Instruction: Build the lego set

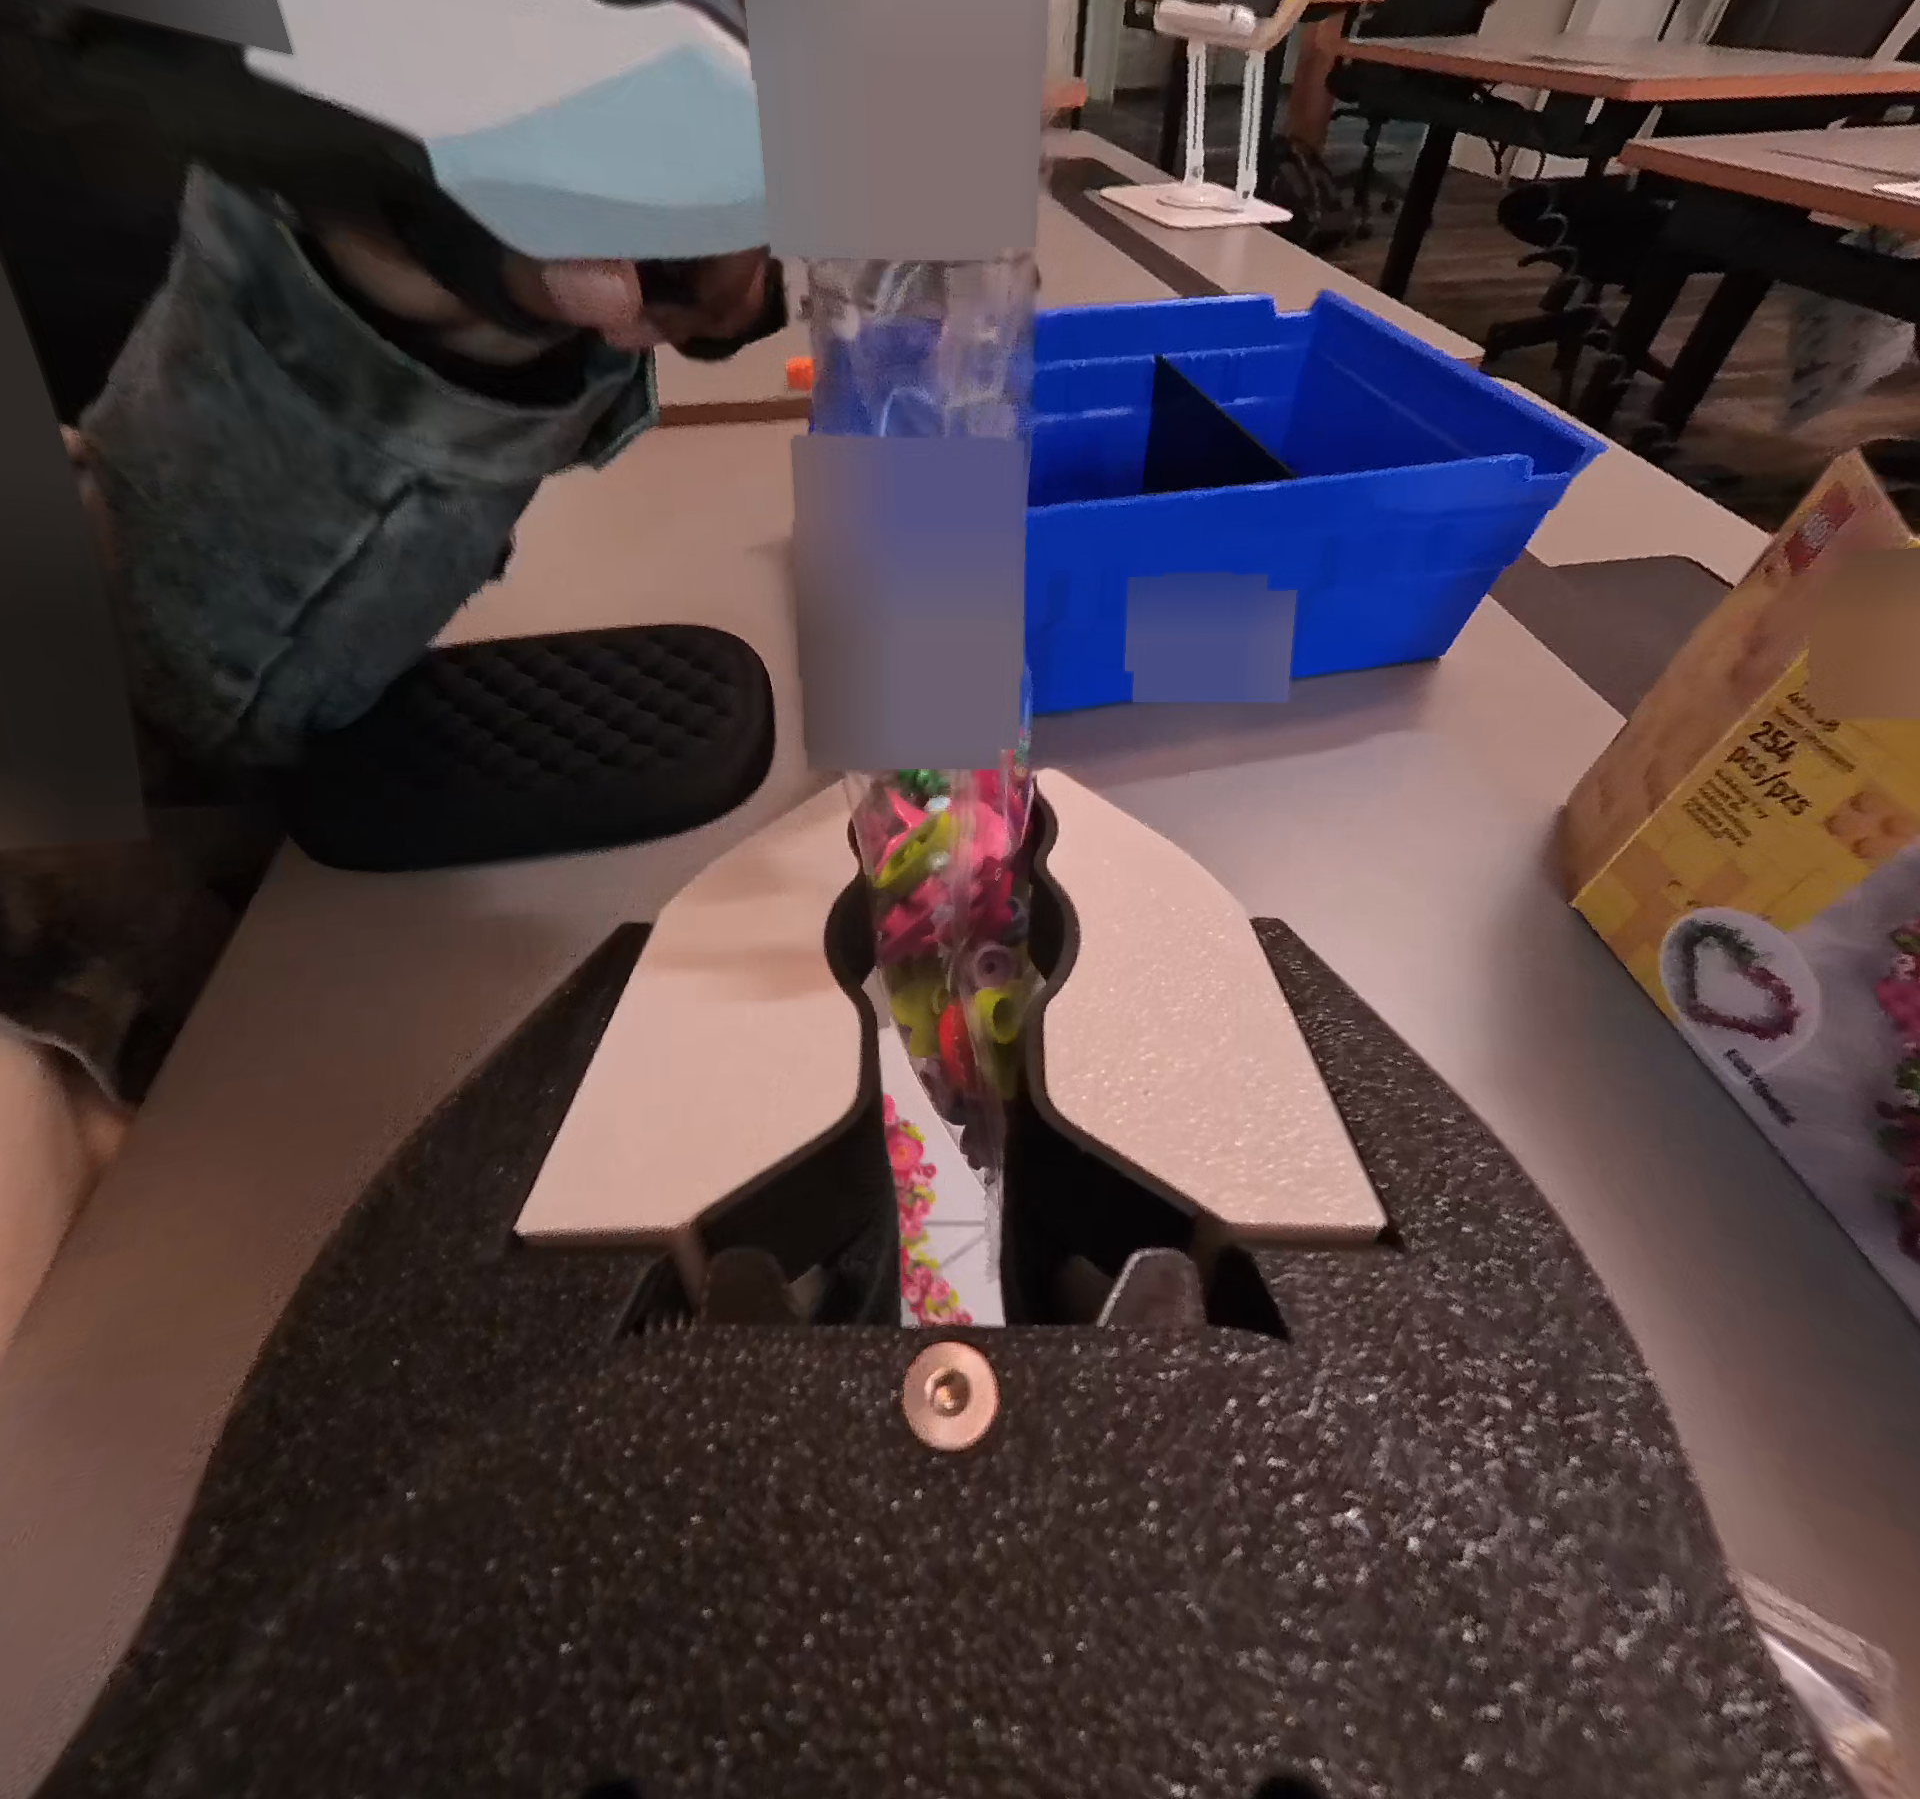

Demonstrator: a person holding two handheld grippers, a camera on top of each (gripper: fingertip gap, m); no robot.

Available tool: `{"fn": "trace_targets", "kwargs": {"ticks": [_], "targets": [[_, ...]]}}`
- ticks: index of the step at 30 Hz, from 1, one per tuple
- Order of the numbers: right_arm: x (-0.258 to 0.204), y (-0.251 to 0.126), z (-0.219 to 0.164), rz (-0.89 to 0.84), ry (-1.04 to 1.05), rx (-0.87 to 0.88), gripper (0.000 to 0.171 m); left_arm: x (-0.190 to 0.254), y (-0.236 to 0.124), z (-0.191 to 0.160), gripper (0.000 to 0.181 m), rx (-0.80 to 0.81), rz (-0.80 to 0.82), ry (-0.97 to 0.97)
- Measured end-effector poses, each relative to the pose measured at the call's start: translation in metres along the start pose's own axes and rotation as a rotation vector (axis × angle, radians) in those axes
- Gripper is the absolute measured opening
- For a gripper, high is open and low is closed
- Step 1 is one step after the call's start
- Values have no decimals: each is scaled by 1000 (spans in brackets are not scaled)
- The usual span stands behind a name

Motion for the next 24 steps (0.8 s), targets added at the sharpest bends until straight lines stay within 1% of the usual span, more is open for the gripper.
{"fn": "trace_targets", "kwargs": {"ticks": [2,4,5,9,10,12,14,18,22,24], "targets": [[4,-2,-4,-41,-59,-47,25,4,-1,-6,18,-18,-83,-82],[6,-5,-6,-77,-143,-78,25,8,-4,-9,19,1,-177,-167],[5,-6,-6,-82,-175,-86,24,6,-5,-10,19,6,-199,-201],[7,-7,-6,-101,-214,-99,24,9,-6,-18,18,-28,-254,-200],[7,-6,-8,-100,-218,-100,25,11,-5,-19,14,-37,-268,-184],[6,-6,-6,-93,-213,-74,24,17,-4,-19,0,-39,-297,-157],[4,-7,-4,-85,-218,-61,24,18,-2,-17,0,-18,-292,-157],[6,-10,-8,-82,-217,-94,24,11,-7,-15,0,23,-283,-195],[6,-13,-6,-49,-137,-60,24,-1,-13,-15,0,15,-189,-171],[4,-13,-2,-13,-61,-27,24,-5,-13,-16,13,2,-125,-146]]}}
Point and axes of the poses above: each gripper's, where its closed fingertips meet, y out along the fingers, z out of its top, x = y × z across the jaws, the point moved 1 cm from there along -y, back along the fingers, and after that the axes turned 13 degrees about y, right-handed, at the moved point
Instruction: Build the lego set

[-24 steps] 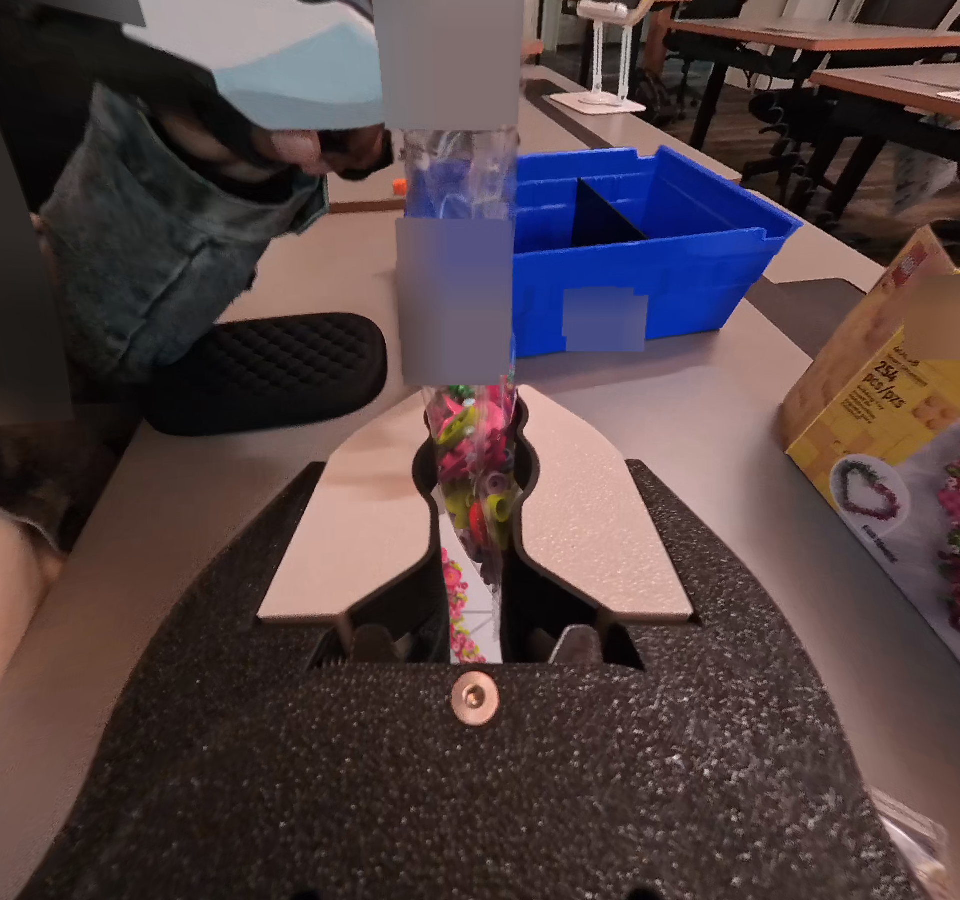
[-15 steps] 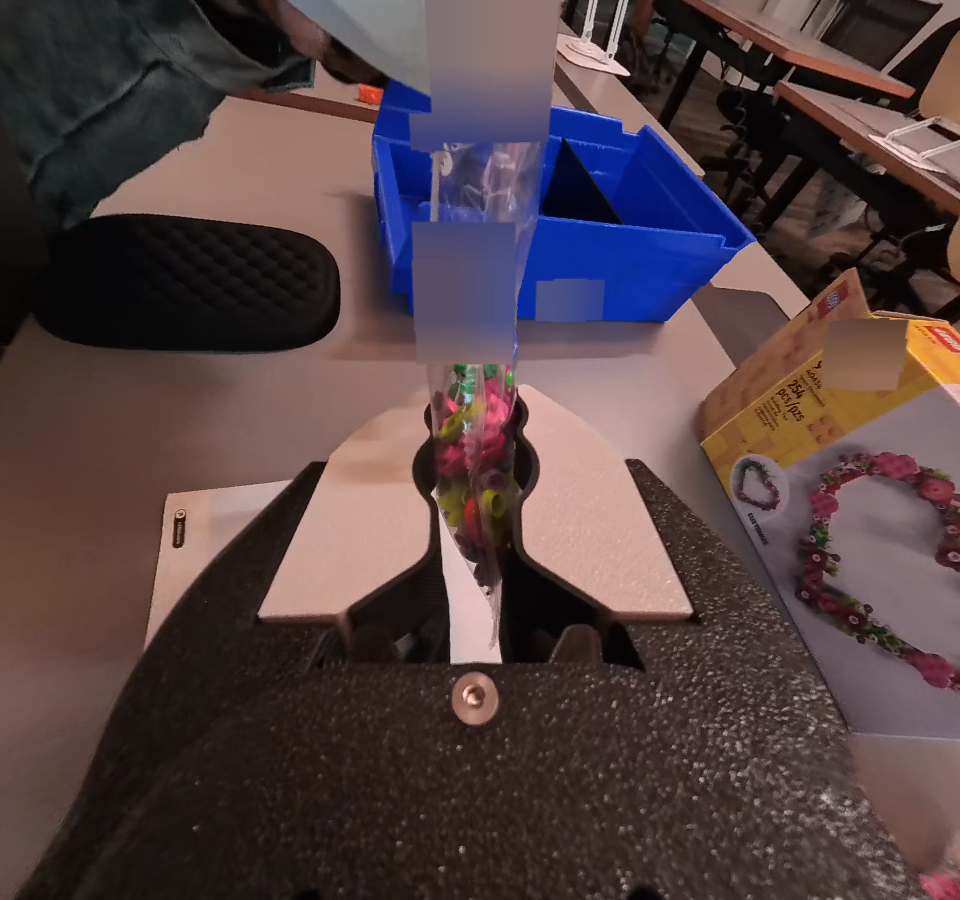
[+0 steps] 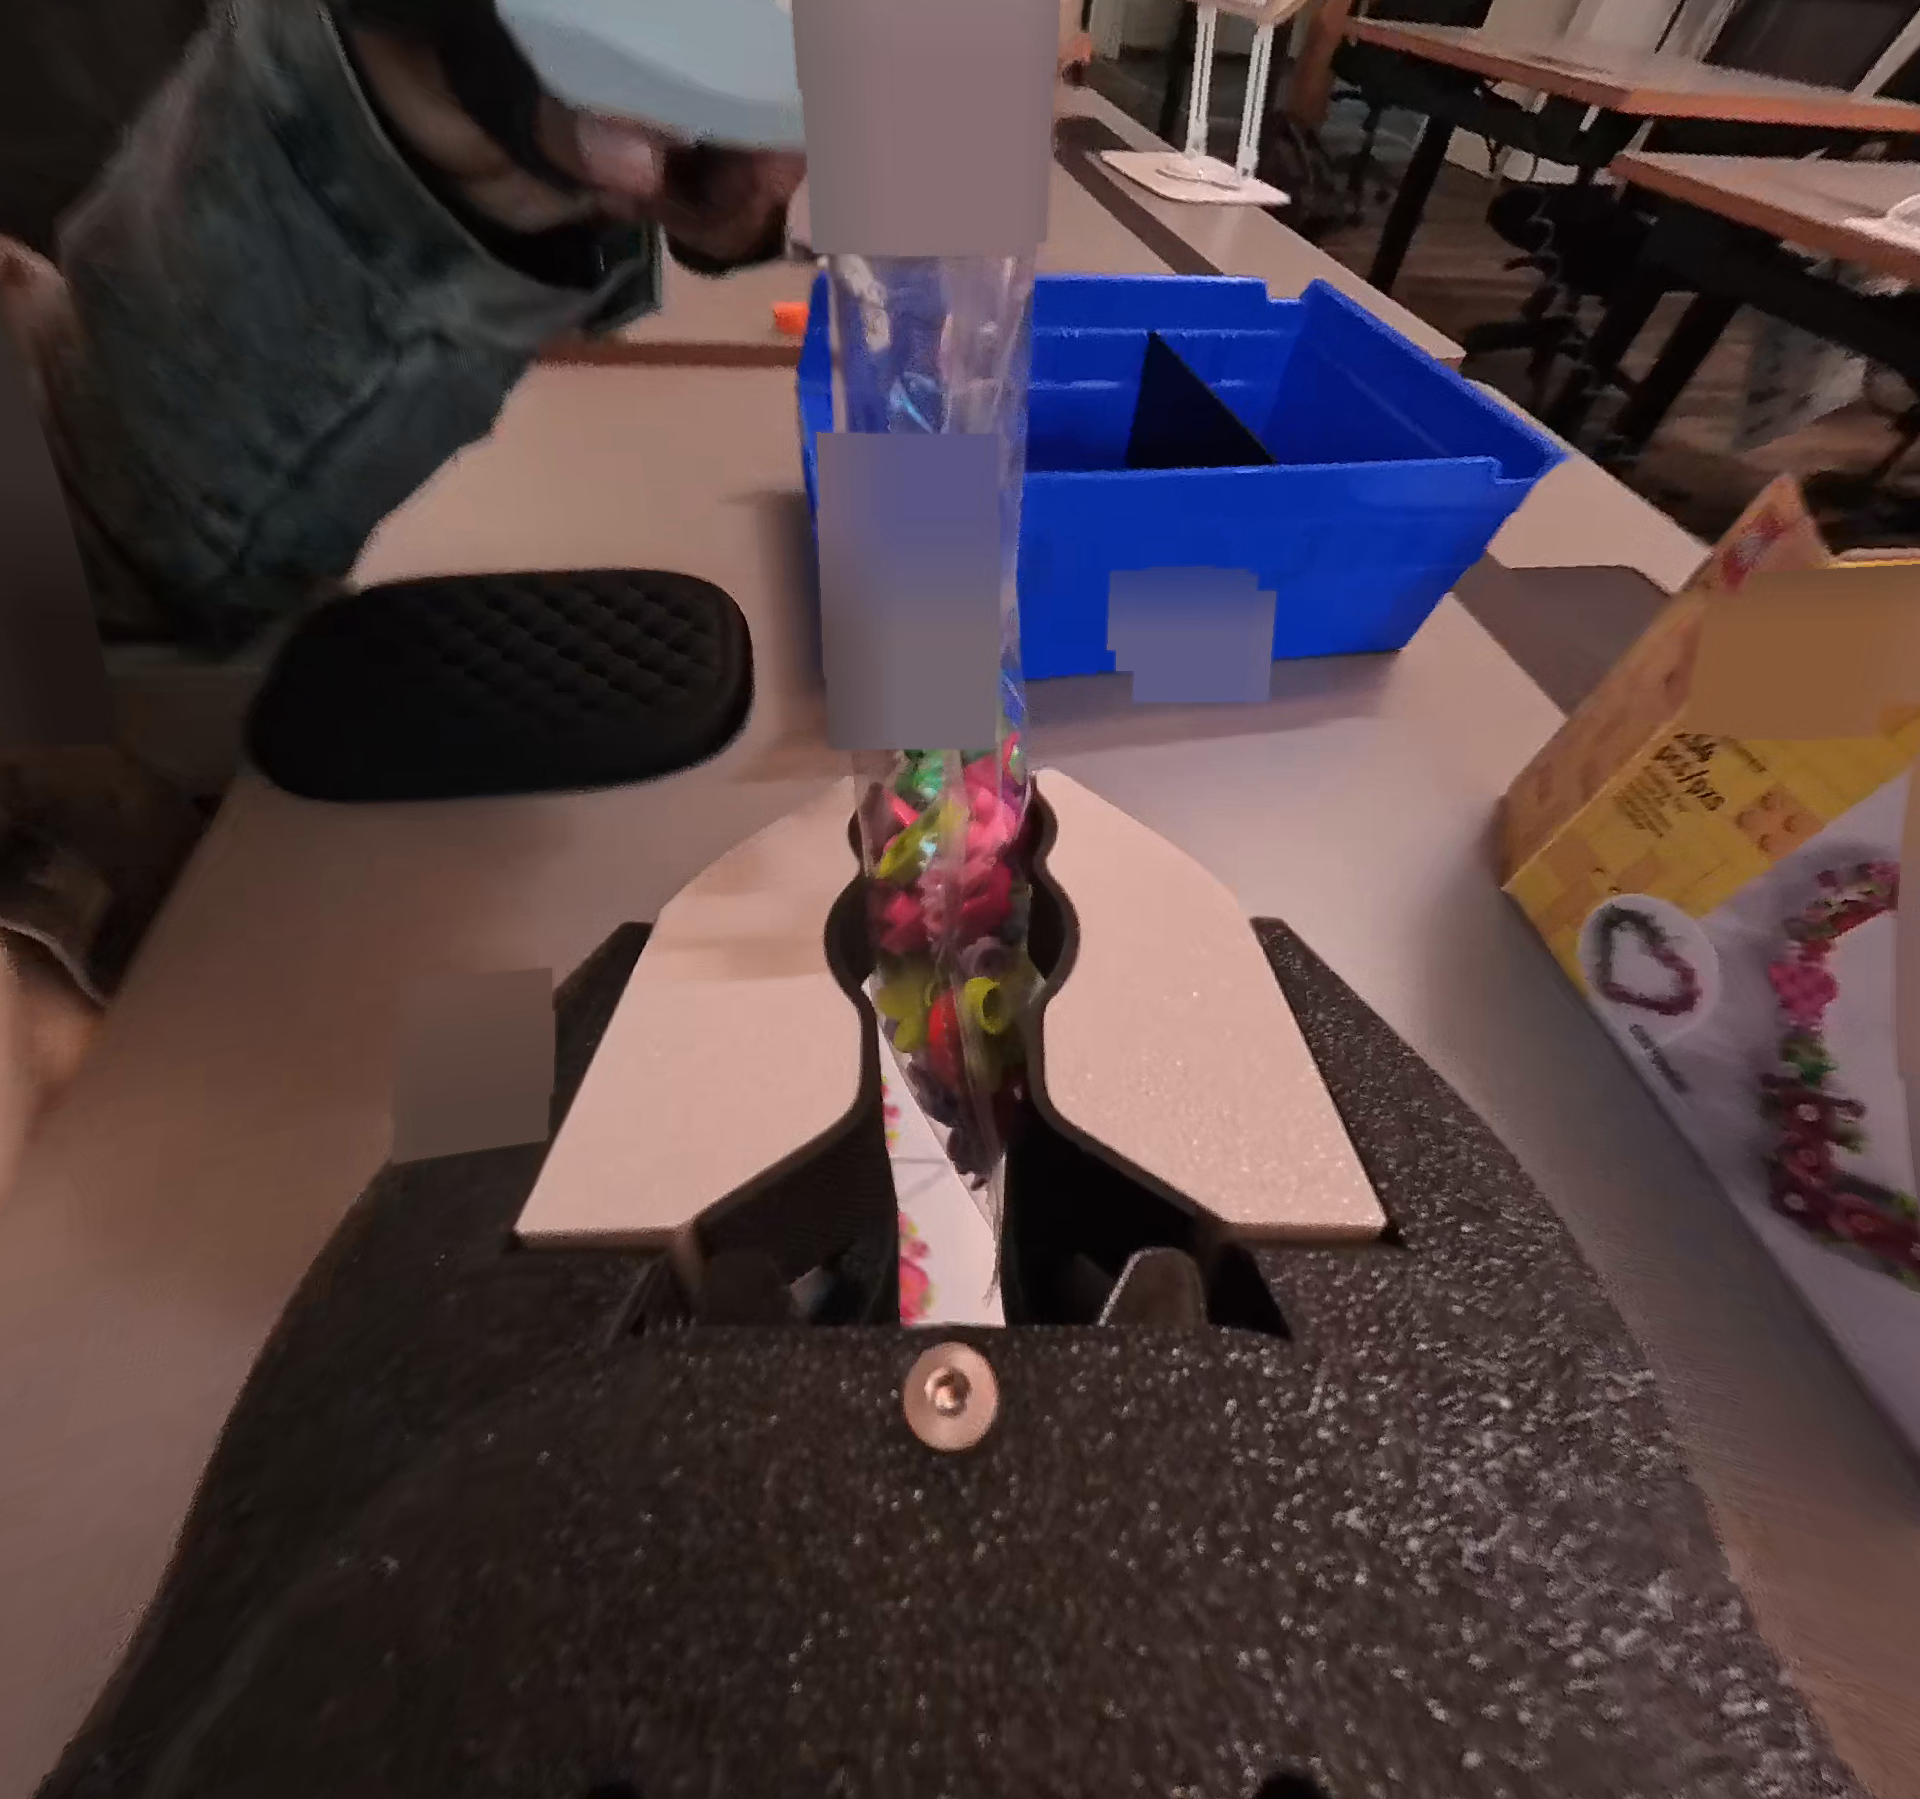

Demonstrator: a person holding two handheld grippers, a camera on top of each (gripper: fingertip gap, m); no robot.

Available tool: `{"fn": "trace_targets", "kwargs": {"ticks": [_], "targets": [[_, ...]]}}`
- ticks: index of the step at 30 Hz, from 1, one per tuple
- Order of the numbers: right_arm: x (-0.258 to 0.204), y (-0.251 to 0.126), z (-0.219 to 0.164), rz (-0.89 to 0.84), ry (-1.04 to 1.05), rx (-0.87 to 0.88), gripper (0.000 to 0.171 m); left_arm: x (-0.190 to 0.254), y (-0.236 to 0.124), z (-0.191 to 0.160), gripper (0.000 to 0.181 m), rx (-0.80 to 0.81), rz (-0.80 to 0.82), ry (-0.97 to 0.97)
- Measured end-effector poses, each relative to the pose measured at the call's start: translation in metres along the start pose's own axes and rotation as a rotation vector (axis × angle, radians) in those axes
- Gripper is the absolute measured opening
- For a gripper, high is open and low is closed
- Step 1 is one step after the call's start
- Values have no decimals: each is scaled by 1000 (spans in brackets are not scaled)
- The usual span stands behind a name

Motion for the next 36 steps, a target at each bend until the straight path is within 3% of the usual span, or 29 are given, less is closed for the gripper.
{"fn": "trace_targets", "kwargs": {"ticks": [3,7,16,36], "targets": [[-6,0,11,92,161,87,24,-2,3,6,21,3,130,74],[-8,-1,17,133,212,134,25,-6,2,23,17,37,248,141],[-14,0,19,156,215,139,25,-10,11,42,15,101,270,154],[-15,3,17,152,202,123,25,-14,18,35,12,87,275,151]]}}
Point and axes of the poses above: each gripper's, where its closed fingertips meet, y out along the fingers, z out of its top, x = y × z across the jaws, the point moved 1 cm from there along -y, back along the fingers, and after that the axes turned 13 degrees about y, right-handed, at the moved point
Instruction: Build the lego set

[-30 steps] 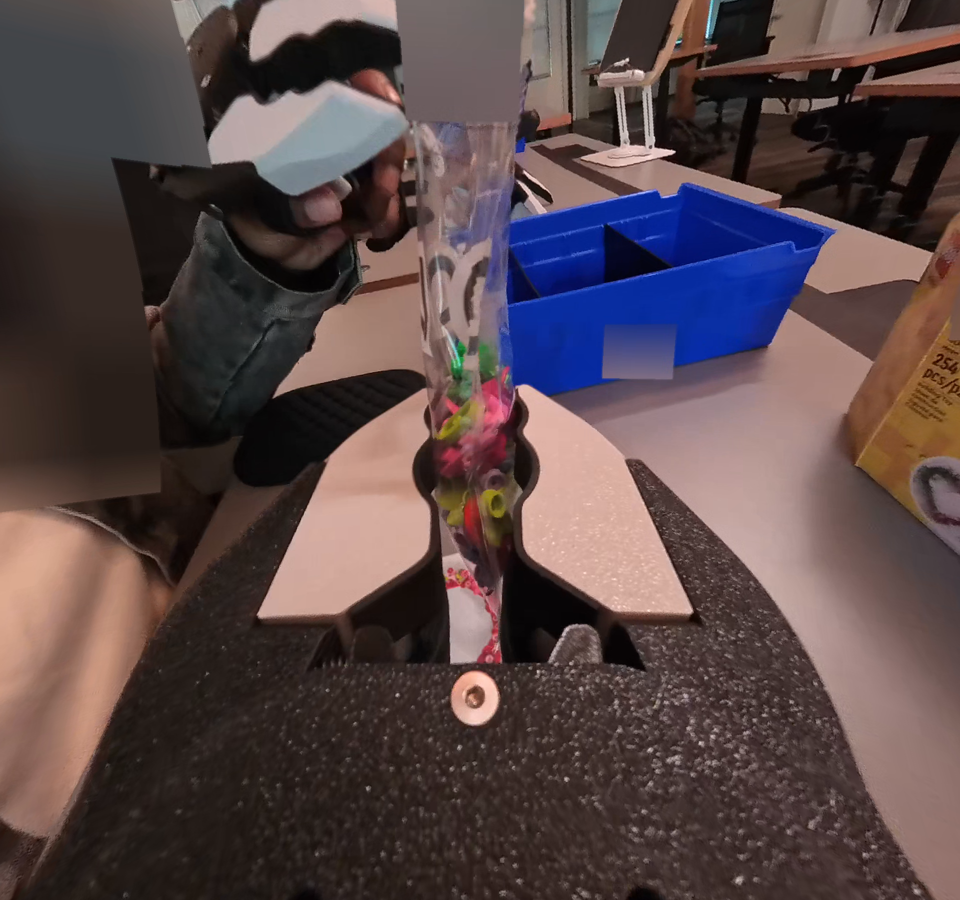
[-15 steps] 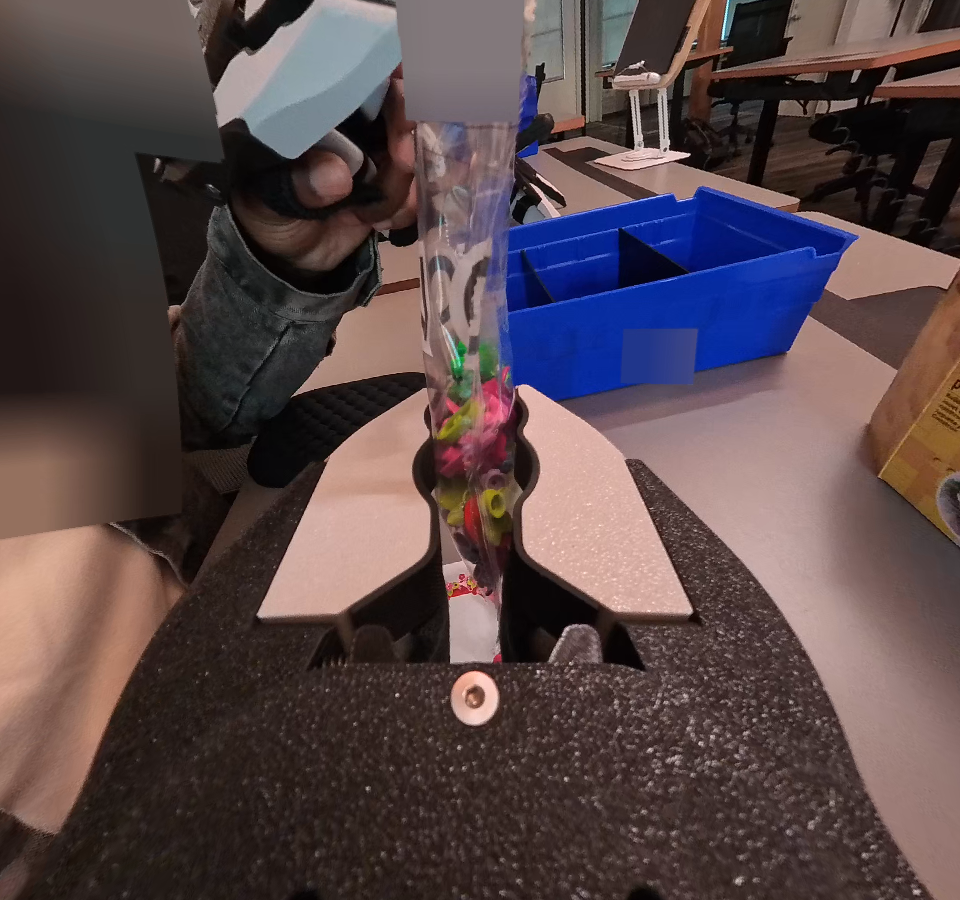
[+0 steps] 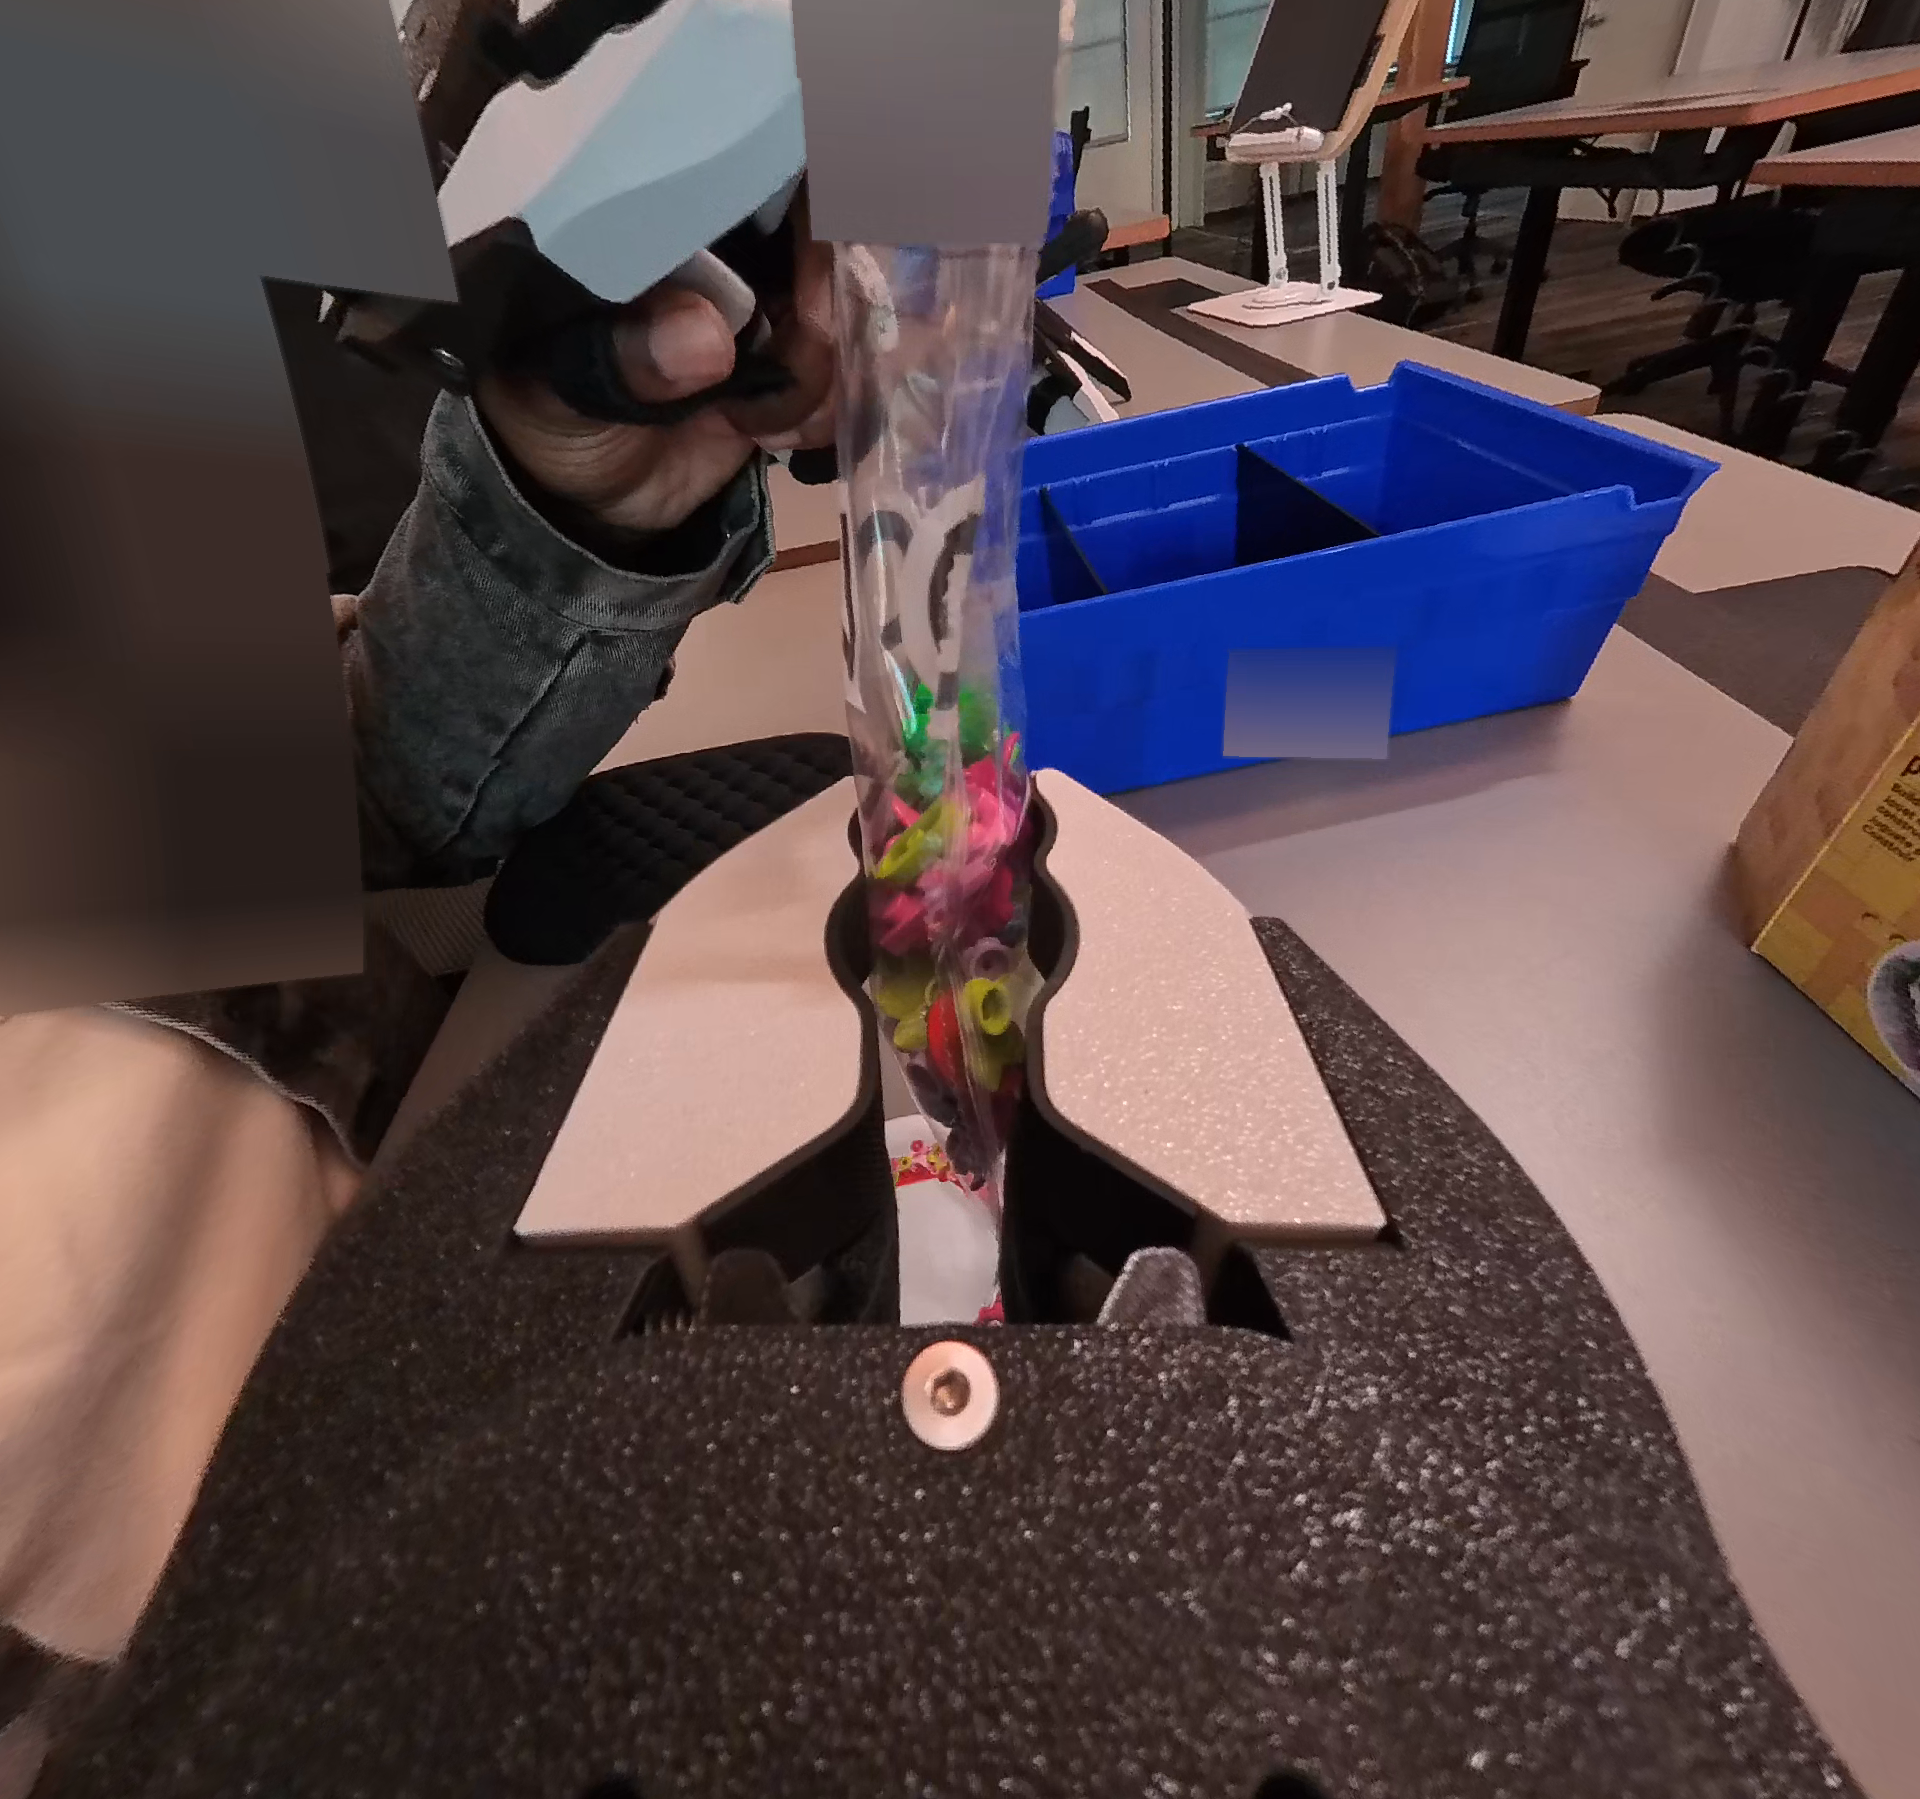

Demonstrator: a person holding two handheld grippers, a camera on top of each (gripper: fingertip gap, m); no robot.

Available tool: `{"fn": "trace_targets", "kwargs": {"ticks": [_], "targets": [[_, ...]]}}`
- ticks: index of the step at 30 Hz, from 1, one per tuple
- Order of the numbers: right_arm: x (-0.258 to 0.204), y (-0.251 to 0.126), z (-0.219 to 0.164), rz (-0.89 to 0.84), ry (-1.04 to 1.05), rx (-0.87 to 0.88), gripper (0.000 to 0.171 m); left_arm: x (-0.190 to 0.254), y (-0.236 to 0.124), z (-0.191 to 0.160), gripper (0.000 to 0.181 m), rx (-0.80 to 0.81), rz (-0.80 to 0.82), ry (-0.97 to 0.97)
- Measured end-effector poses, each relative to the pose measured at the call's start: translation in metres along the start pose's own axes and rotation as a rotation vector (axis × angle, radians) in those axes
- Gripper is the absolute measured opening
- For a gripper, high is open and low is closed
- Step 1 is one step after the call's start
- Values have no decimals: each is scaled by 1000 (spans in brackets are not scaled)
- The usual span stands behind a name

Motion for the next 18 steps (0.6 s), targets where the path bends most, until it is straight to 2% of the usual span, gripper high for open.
{"fn": "trace_targets", "kwargs": {"ticks": [5,11,18], "targets": [[3,0,-2,-33,-44,-19,24,2,2,-2,12,-7,-11,1],[12,-6,-7,-146,-215,-93,24,6,1,-8,12,-33,-69,-14],[14,-10,-6,-200,-330,-127,24,11,-3,-8,1,16,-151,-110]]}}
Point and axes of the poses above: each gripper's, where its closed fingertips meet, y out along the fingers, z out of its top, x = y × z across the jaws, the point moved 1 cm from there along -y, back along the fingers, and after that the axes turned 13 degrees about y, right-handed, at the moved point
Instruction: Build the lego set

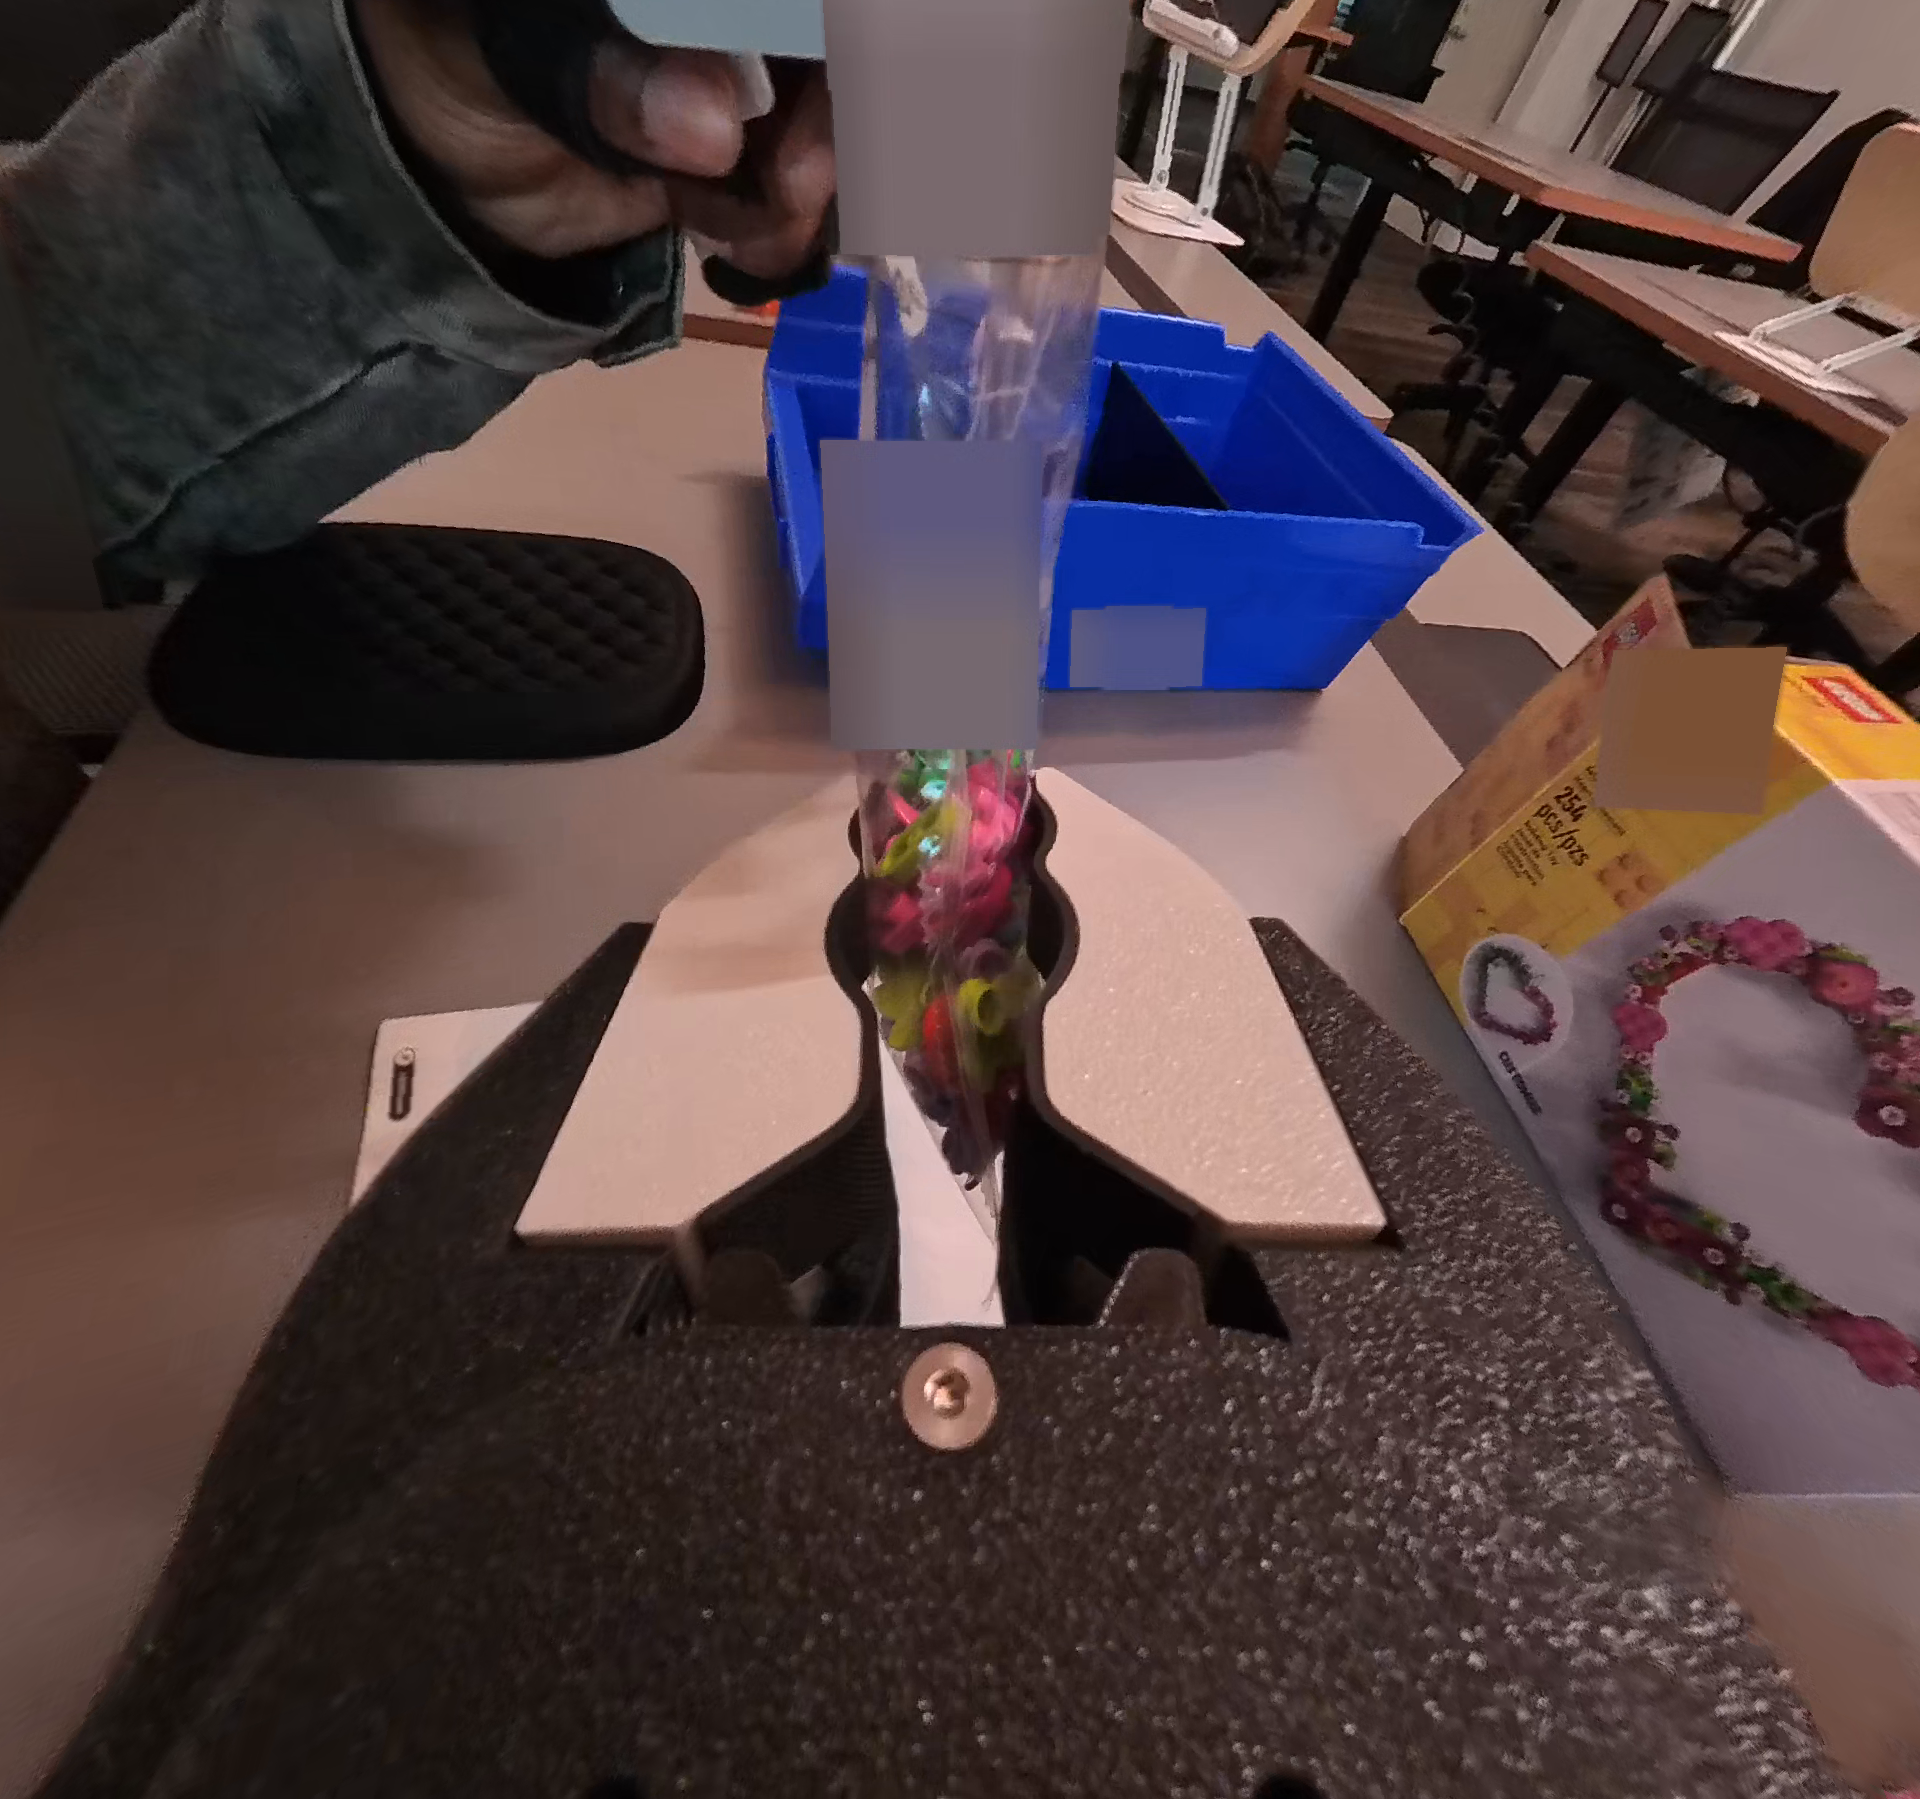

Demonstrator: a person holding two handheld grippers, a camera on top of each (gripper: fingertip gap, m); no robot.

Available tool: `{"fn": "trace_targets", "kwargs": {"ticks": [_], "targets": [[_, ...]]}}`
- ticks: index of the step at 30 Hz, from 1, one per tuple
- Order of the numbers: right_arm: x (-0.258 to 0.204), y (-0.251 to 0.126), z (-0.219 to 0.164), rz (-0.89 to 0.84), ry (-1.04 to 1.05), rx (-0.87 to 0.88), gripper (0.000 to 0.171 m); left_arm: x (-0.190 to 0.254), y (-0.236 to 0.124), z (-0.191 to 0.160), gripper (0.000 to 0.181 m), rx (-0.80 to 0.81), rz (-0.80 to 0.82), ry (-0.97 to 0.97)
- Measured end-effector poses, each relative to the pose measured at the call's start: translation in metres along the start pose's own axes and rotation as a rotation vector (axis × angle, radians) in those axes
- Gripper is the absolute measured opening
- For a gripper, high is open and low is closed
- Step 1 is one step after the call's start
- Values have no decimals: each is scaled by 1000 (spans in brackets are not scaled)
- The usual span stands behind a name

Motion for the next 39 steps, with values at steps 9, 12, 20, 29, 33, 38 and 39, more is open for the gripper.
{"fn": "trace_targets", "kwargs": {"ticks": [9,12,20,29,33,38,39], "targets": [[-8,2,-9,38,-42,-38,24,13,-2,-2,0,33,-158,-4],[-34,-2,-16,258,85,-32,40,25,-11,3,0,85,-286,73],[-48,-29,26,444,260,-25,44,97,-27,-21,0,-12,-558,576],[-64,0,10,416,40,-140,18,108,-36,-13,0,-16,-561,679],[-68,-1,2,359,-142,-214,0,113,-35,-12,0,-8,-582,689],[-75,-18,8,422,-239,-244,0,108,-35,-13,0,-48,-584,771],[-77,-21,9,442,-260,-273,0,107,-34,-10,0,-46,-579,789]]}}
Point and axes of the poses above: each gripper's, where its closed fingertips meet, y out along the fingers, z out of its top, x = y × z across the jaws, the point moved 1 cm from there along -y, back along the fingers, and after that the axes turned 13 degrees about y, right-handed, at the moved point
